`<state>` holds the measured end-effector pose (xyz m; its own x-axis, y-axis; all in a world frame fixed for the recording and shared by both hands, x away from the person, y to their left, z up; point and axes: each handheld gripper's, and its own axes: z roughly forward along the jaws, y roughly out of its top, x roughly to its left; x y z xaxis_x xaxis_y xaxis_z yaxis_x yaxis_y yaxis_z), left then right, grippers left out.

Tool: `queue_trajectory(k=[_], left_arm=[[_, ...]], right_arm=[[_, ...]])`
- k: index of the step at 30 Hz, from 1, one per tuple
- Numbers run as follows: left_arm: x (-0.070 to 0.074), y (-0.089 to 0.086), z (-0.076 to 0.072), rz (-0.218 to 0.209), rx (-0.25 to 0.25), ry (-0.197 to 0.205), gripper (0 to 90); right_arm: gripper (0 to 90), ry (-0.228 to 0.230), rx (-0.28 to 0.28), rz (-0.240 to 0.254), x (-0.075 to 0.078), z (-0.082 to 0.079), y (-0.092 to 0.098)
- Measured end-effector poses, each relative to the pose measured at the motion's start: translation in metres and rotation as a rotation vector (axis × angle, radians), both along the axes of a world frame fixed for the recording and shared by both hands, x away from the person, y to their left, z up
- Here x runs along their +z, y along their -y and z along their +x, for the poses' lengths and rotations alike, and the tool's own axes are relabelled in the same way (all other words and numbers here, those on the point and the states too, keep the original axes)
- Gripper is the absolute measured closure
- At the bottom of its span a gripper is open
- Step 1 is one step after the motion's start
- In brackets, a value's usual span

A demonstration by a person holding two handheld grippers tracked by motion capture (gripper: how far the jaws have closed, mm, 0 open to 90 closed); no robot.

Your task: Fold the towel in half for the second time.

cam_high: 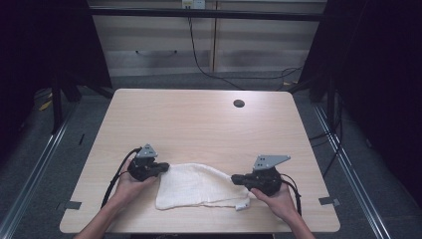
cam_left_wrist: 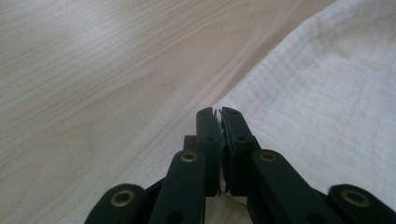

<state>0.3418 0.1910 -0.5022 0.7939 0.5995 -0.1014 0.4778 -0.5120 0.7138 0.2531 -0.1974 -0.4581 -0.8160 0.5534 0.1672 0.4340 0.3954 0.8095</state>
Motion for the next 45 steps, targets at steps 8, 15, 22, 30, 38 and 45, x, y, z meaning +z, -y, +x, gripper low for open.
queue_trajectory(k=[8, 15, 22, 30, 38, 45], left_arm=[[0.000, 0.000, 0.001, 0.001, 0.003, 0.001, 86.9], [0.001, 0.001, 0.002, 0.006, 0.005, -0.004, 86.9], [0.001, 0.003, 0.006, -0.009, 0.023, -0.016, 86.8], [0.024, 0.004, 0.003, -0.082, 0.024, 0.061, 86.8], [0.046, 0.019, 0.009, -0.130, 0.015, 0.114, 86.8], [0.060, 0.025, -0.008, -0.131, -0.052, 0.153, 86.8]], right_arm=[[88.3, -0.064, 0.046, -0.035, -0.018, -0.012, -0.004], [88.2, -0.106, 0.085, -0.096, -0.030, -0.016, -0.011], [88.5, -0.152, 0.127, -0.126, -0.039, -0.012, -0.019], [88.7, -0.143, 0.072, -0.148, -0.039, 0.001, -0.022], [88.8, -0.143, 0.012, -0.176, -0.037, 0.028, -0.028], [88.9, -0.135, -0.072, -0.193, -0.037, 0.049, -0.037]])
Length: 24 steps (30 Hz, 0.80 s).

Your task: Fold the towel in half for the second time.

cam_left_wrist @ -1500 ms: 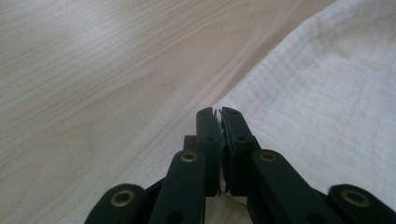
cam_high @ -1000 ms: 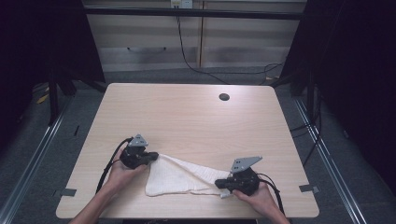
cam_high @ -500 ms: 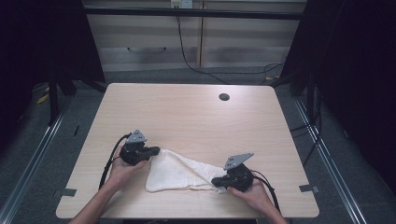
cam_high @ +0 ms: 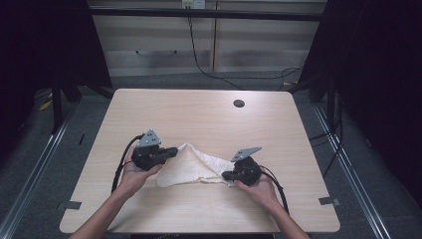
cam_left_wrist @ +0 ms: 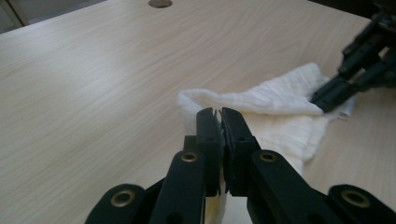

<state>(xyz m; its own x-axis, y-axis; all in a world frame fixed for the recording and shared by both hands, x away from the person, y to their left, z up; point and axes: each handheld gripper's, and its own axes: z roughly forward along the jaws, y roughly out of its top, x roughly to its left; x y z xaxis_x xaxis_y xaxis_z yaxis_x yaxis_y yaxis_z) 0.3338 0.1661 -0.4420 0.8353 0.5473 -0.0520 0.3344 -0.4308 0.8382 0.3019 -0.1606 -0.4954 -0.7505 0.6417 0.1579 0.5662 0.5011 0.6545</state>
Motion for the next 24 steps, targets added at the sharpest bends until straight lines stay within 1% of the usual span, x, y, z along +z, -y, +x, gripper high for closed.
queue_trajectory(k=[1, 2, 3, 4, 5, 6, 7, 9, 10, 12, 13, 14, 15, 17, 20, 21, 22, 23, 24], left_arm=[[0.000, 0.000, -0.004, 0.005, -0.011, 0.004, 86.8], [0.000, 0.000, -0.008, 0.008, -0.023, 0.006, 86.8], [-0.002, 0.000, -0.013, 0.006, -0.035, 0.002, 86.8], [-0.003, -0.001, -0.018, 0.014, -0.051, 0.007, 86.8], [-0.005, -0.001, -0.023, 0.016, -0.065, 0.001, 86.7], [-0.008, -0.001, -0.028, 0.029, -0.079, 0.006, 86.7], [-0.010, -0.001, -0.033, 0.048, -0.086, 0.002, 86.8], [-0.016, -0.004, -0.039, 0.063, -0.100, -0.016, 86.7], [-0.019, -0.005, -0.042, 0.067, -0.100, -0.017, 86.7], [-0.025, -0.009, -0.046, 0.083, -0.107, -0.029, 86.7], [-0.029, -0.010, -0.048, 0.111, -0.116, -0.021, 86.7], [-0.033, -0.011, -0.050, 0.132, -0.118, -0.024, 86.7], [-0.038, -0.012, -0.051, 0.132, -0.120, -0.031, 86.7], [-0.046, -0.014, -0.052, 0.160, -0.124, -0.054, 86.7], [-0.053, -0.018, -0.053, 0.177, -0.130, -0.073, 86.7], [-0.053, -0.020, -0.053, 0.180, -0.129, -0.072, 86.7], [-0.053, -0.022, -0.053, 0.175, -0.125, -0.074, 86.7], [-0.053, -0.025, -0.053, 0.183, -0.127, -0.071, 86.6], [-0.055, -0.026, -0.052, 0.177, -0.119, -0.065, 86.7]], right_arm=[[89.0, 0.000, -0.006, -0.003, 0.000, 0.001, -0.001], [88.9, 0.000, -0.008, 0.007, -0.001, 0.001, -0.001], [89.0, -0.002, -0.010, 0.014, -0.001, 0.001, 0.000], [88.9, 0.001, -0.016, 0.015, -0.002, 0.001, 0.000], [88.9, 0.005, -0.014, 0.012, -0.001, 0.001, 0.000], [88.9, 0.005, -0.014, 0.012, -0.001, 0.001, 0.000], [88.9, 0.005, -0.015, 0.012, -0.001, 0.000, 0.000], [88.9, 0.006, -0.014, 0.015, -0.002, 0.000, 0.000], [88.9, 0.010, -0.016, 0.021, -0.002, 0.000, 0.000], [88.9, 0.015, -0.015, 0.021, -0.002, 0.000, 0.001], [88.9, 0.015, -0.016, 0.023, -0.003, 0.000, 0.001], [88.9, 0.016, -0.014, 0.024, -0.003, 0.000, 0.001], [88.9, 0.016, -0.018, 0.022, -0.003, -0.001, 0.001], [88.9, 0.017, -0.019, 0.023, -0.003, -0.001, 0.001], [88.9, 0.026, -0.015, 0.016, -0.003, -0.002, 0.001], [88.8, 0.030, -0.016, 0.013, -0.002, -0.002, 0.000], [88.8, 0.034, -0.020, -0.003, -0.001, -0.003, 0.001], [88.7, 0.035, -0.023, -0.011, -0.001, -0.004, 0.002], [88.7, 0.028, -0.028, -0.011, 0.000, -0.004, 0.003]])
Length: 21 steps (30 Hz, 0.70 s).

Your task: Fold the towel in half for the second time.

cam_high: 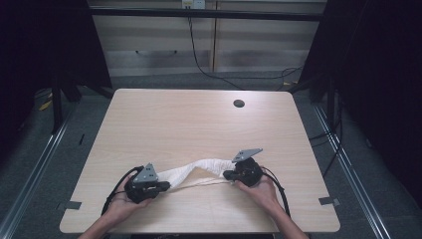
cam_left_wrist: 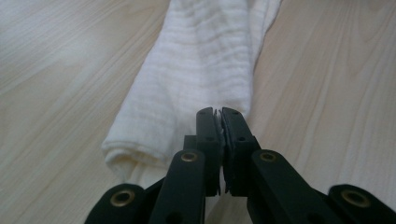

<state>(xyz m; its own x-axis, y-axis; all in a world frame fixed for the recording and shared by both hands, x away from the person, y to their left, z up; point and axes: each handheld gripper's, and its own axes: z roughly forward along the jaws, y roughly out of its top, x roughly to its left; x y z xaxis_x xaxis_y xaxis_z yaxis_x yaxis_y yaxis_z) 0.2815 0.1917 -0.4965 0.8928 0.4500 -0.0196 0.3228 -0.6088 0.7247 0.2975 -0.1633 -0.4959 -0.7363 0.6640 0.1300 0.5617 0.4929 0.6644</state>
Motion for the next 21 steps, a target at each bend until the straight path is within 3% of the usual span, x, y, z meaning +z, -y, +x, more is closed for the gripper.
queue_trajectory(k=[9, 17, 21], left_arm=[[0.000, -0.002, 0.002, 0.004, 0.024, 0.003, 86.8], [-0.002, -0.005, 0.005, 0.002, 0.024, 0.012, 86.8], [-0.003, -0.004, 0.009, -0.013, 0.035, 0.006, 86.8]], right_arm=[[88.7, 0.020, -0.054, -0.031, 0.002, -0.012, 0.022], [88.7, 0.032, -0.083, -0.017, 0.001, -0.030, 0.039], [88.7, 0.031, -0.088, -0.003, 0.000, -0.031, 0.042]])
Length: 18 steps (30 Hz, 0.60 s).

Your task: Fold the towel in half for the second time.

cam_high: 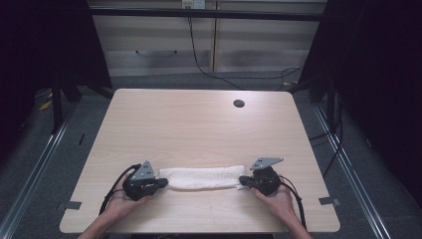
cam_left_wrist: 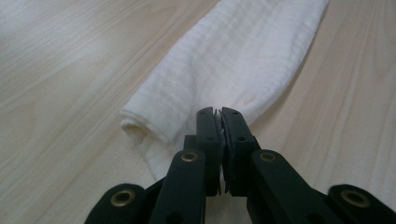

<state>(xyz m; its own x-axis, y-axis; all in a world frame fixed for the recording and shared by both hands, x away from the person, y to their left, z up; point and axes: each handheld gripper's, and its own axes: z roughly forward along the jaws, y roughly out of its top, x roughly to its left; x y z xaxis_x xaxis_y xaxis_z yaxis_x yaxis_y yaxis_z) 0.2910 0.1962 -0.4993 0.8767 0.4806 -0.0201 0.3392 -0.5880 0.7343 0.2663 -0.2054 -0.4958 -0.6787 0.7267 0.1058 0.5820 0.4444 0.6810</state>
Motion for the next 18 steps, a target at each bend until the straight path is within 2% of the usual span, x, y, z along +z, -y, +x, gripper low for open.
queue_trajectory(k=[1, 4, 5, 7, 9, 11, 13, 16, 18], left_arm=[[0.000, 0.000, 0.002, 0.004, 0.003, -0.001, 86.8], [-0.002, 0.000, 0.008, -0.017, 0.024, -0.004, 86.8], [-0.001, -0.001, 0.010, -0.006, 0.016, 0.008, 86.8], [-0.003, -0.001, 0.011, -0.033, 0.035, -0.003, 86.8], [-0.004, -0.002, 0.014, -0.034, 0.041, 0.002, 86.8], [-0.003, -0.002, 0.018, -0.036, 0.058, -0.008, 86.8], [-0.004, 0.000, 0.024, -0.043, 0.080, -0.010, 86.8], [-0.005, -0.001, 0.032, -0.043, 0.104, -0.003, 86.6], [-0.006, -0.001, 0.033, -0.068, 0.122, -0.026, 86.4]], right_arm=[[88.7, 0.001, 0.002, 0.009, -0.001, 0.000, 0.000], [88.7, -0.003, -0.007, 0.012, -0.001, 0.001, 0.001], [88.7, 0.001, -0.011, 0.019, -0.002, 0.002, 0.001], [88.7, 0.012, -0.012, 0.025, -0.003, 0.005, 0.002], [88.7, 0.016, -0.021, 0.032, -0.004, 0.009, 0.002], [88.6, 0.023, -0.018, 0.027, -0.004, 0.011, 0.002], [88.6, 0.025, -0.020, 0.042, -0.005, 0.014, 0.001], [88.4, 0.035, -0.036, 0.042, -0.006, 0.019, -0.002], [88.3, 0.035, -0.043, 0.037, -0.006, 0.019, -0.002]])
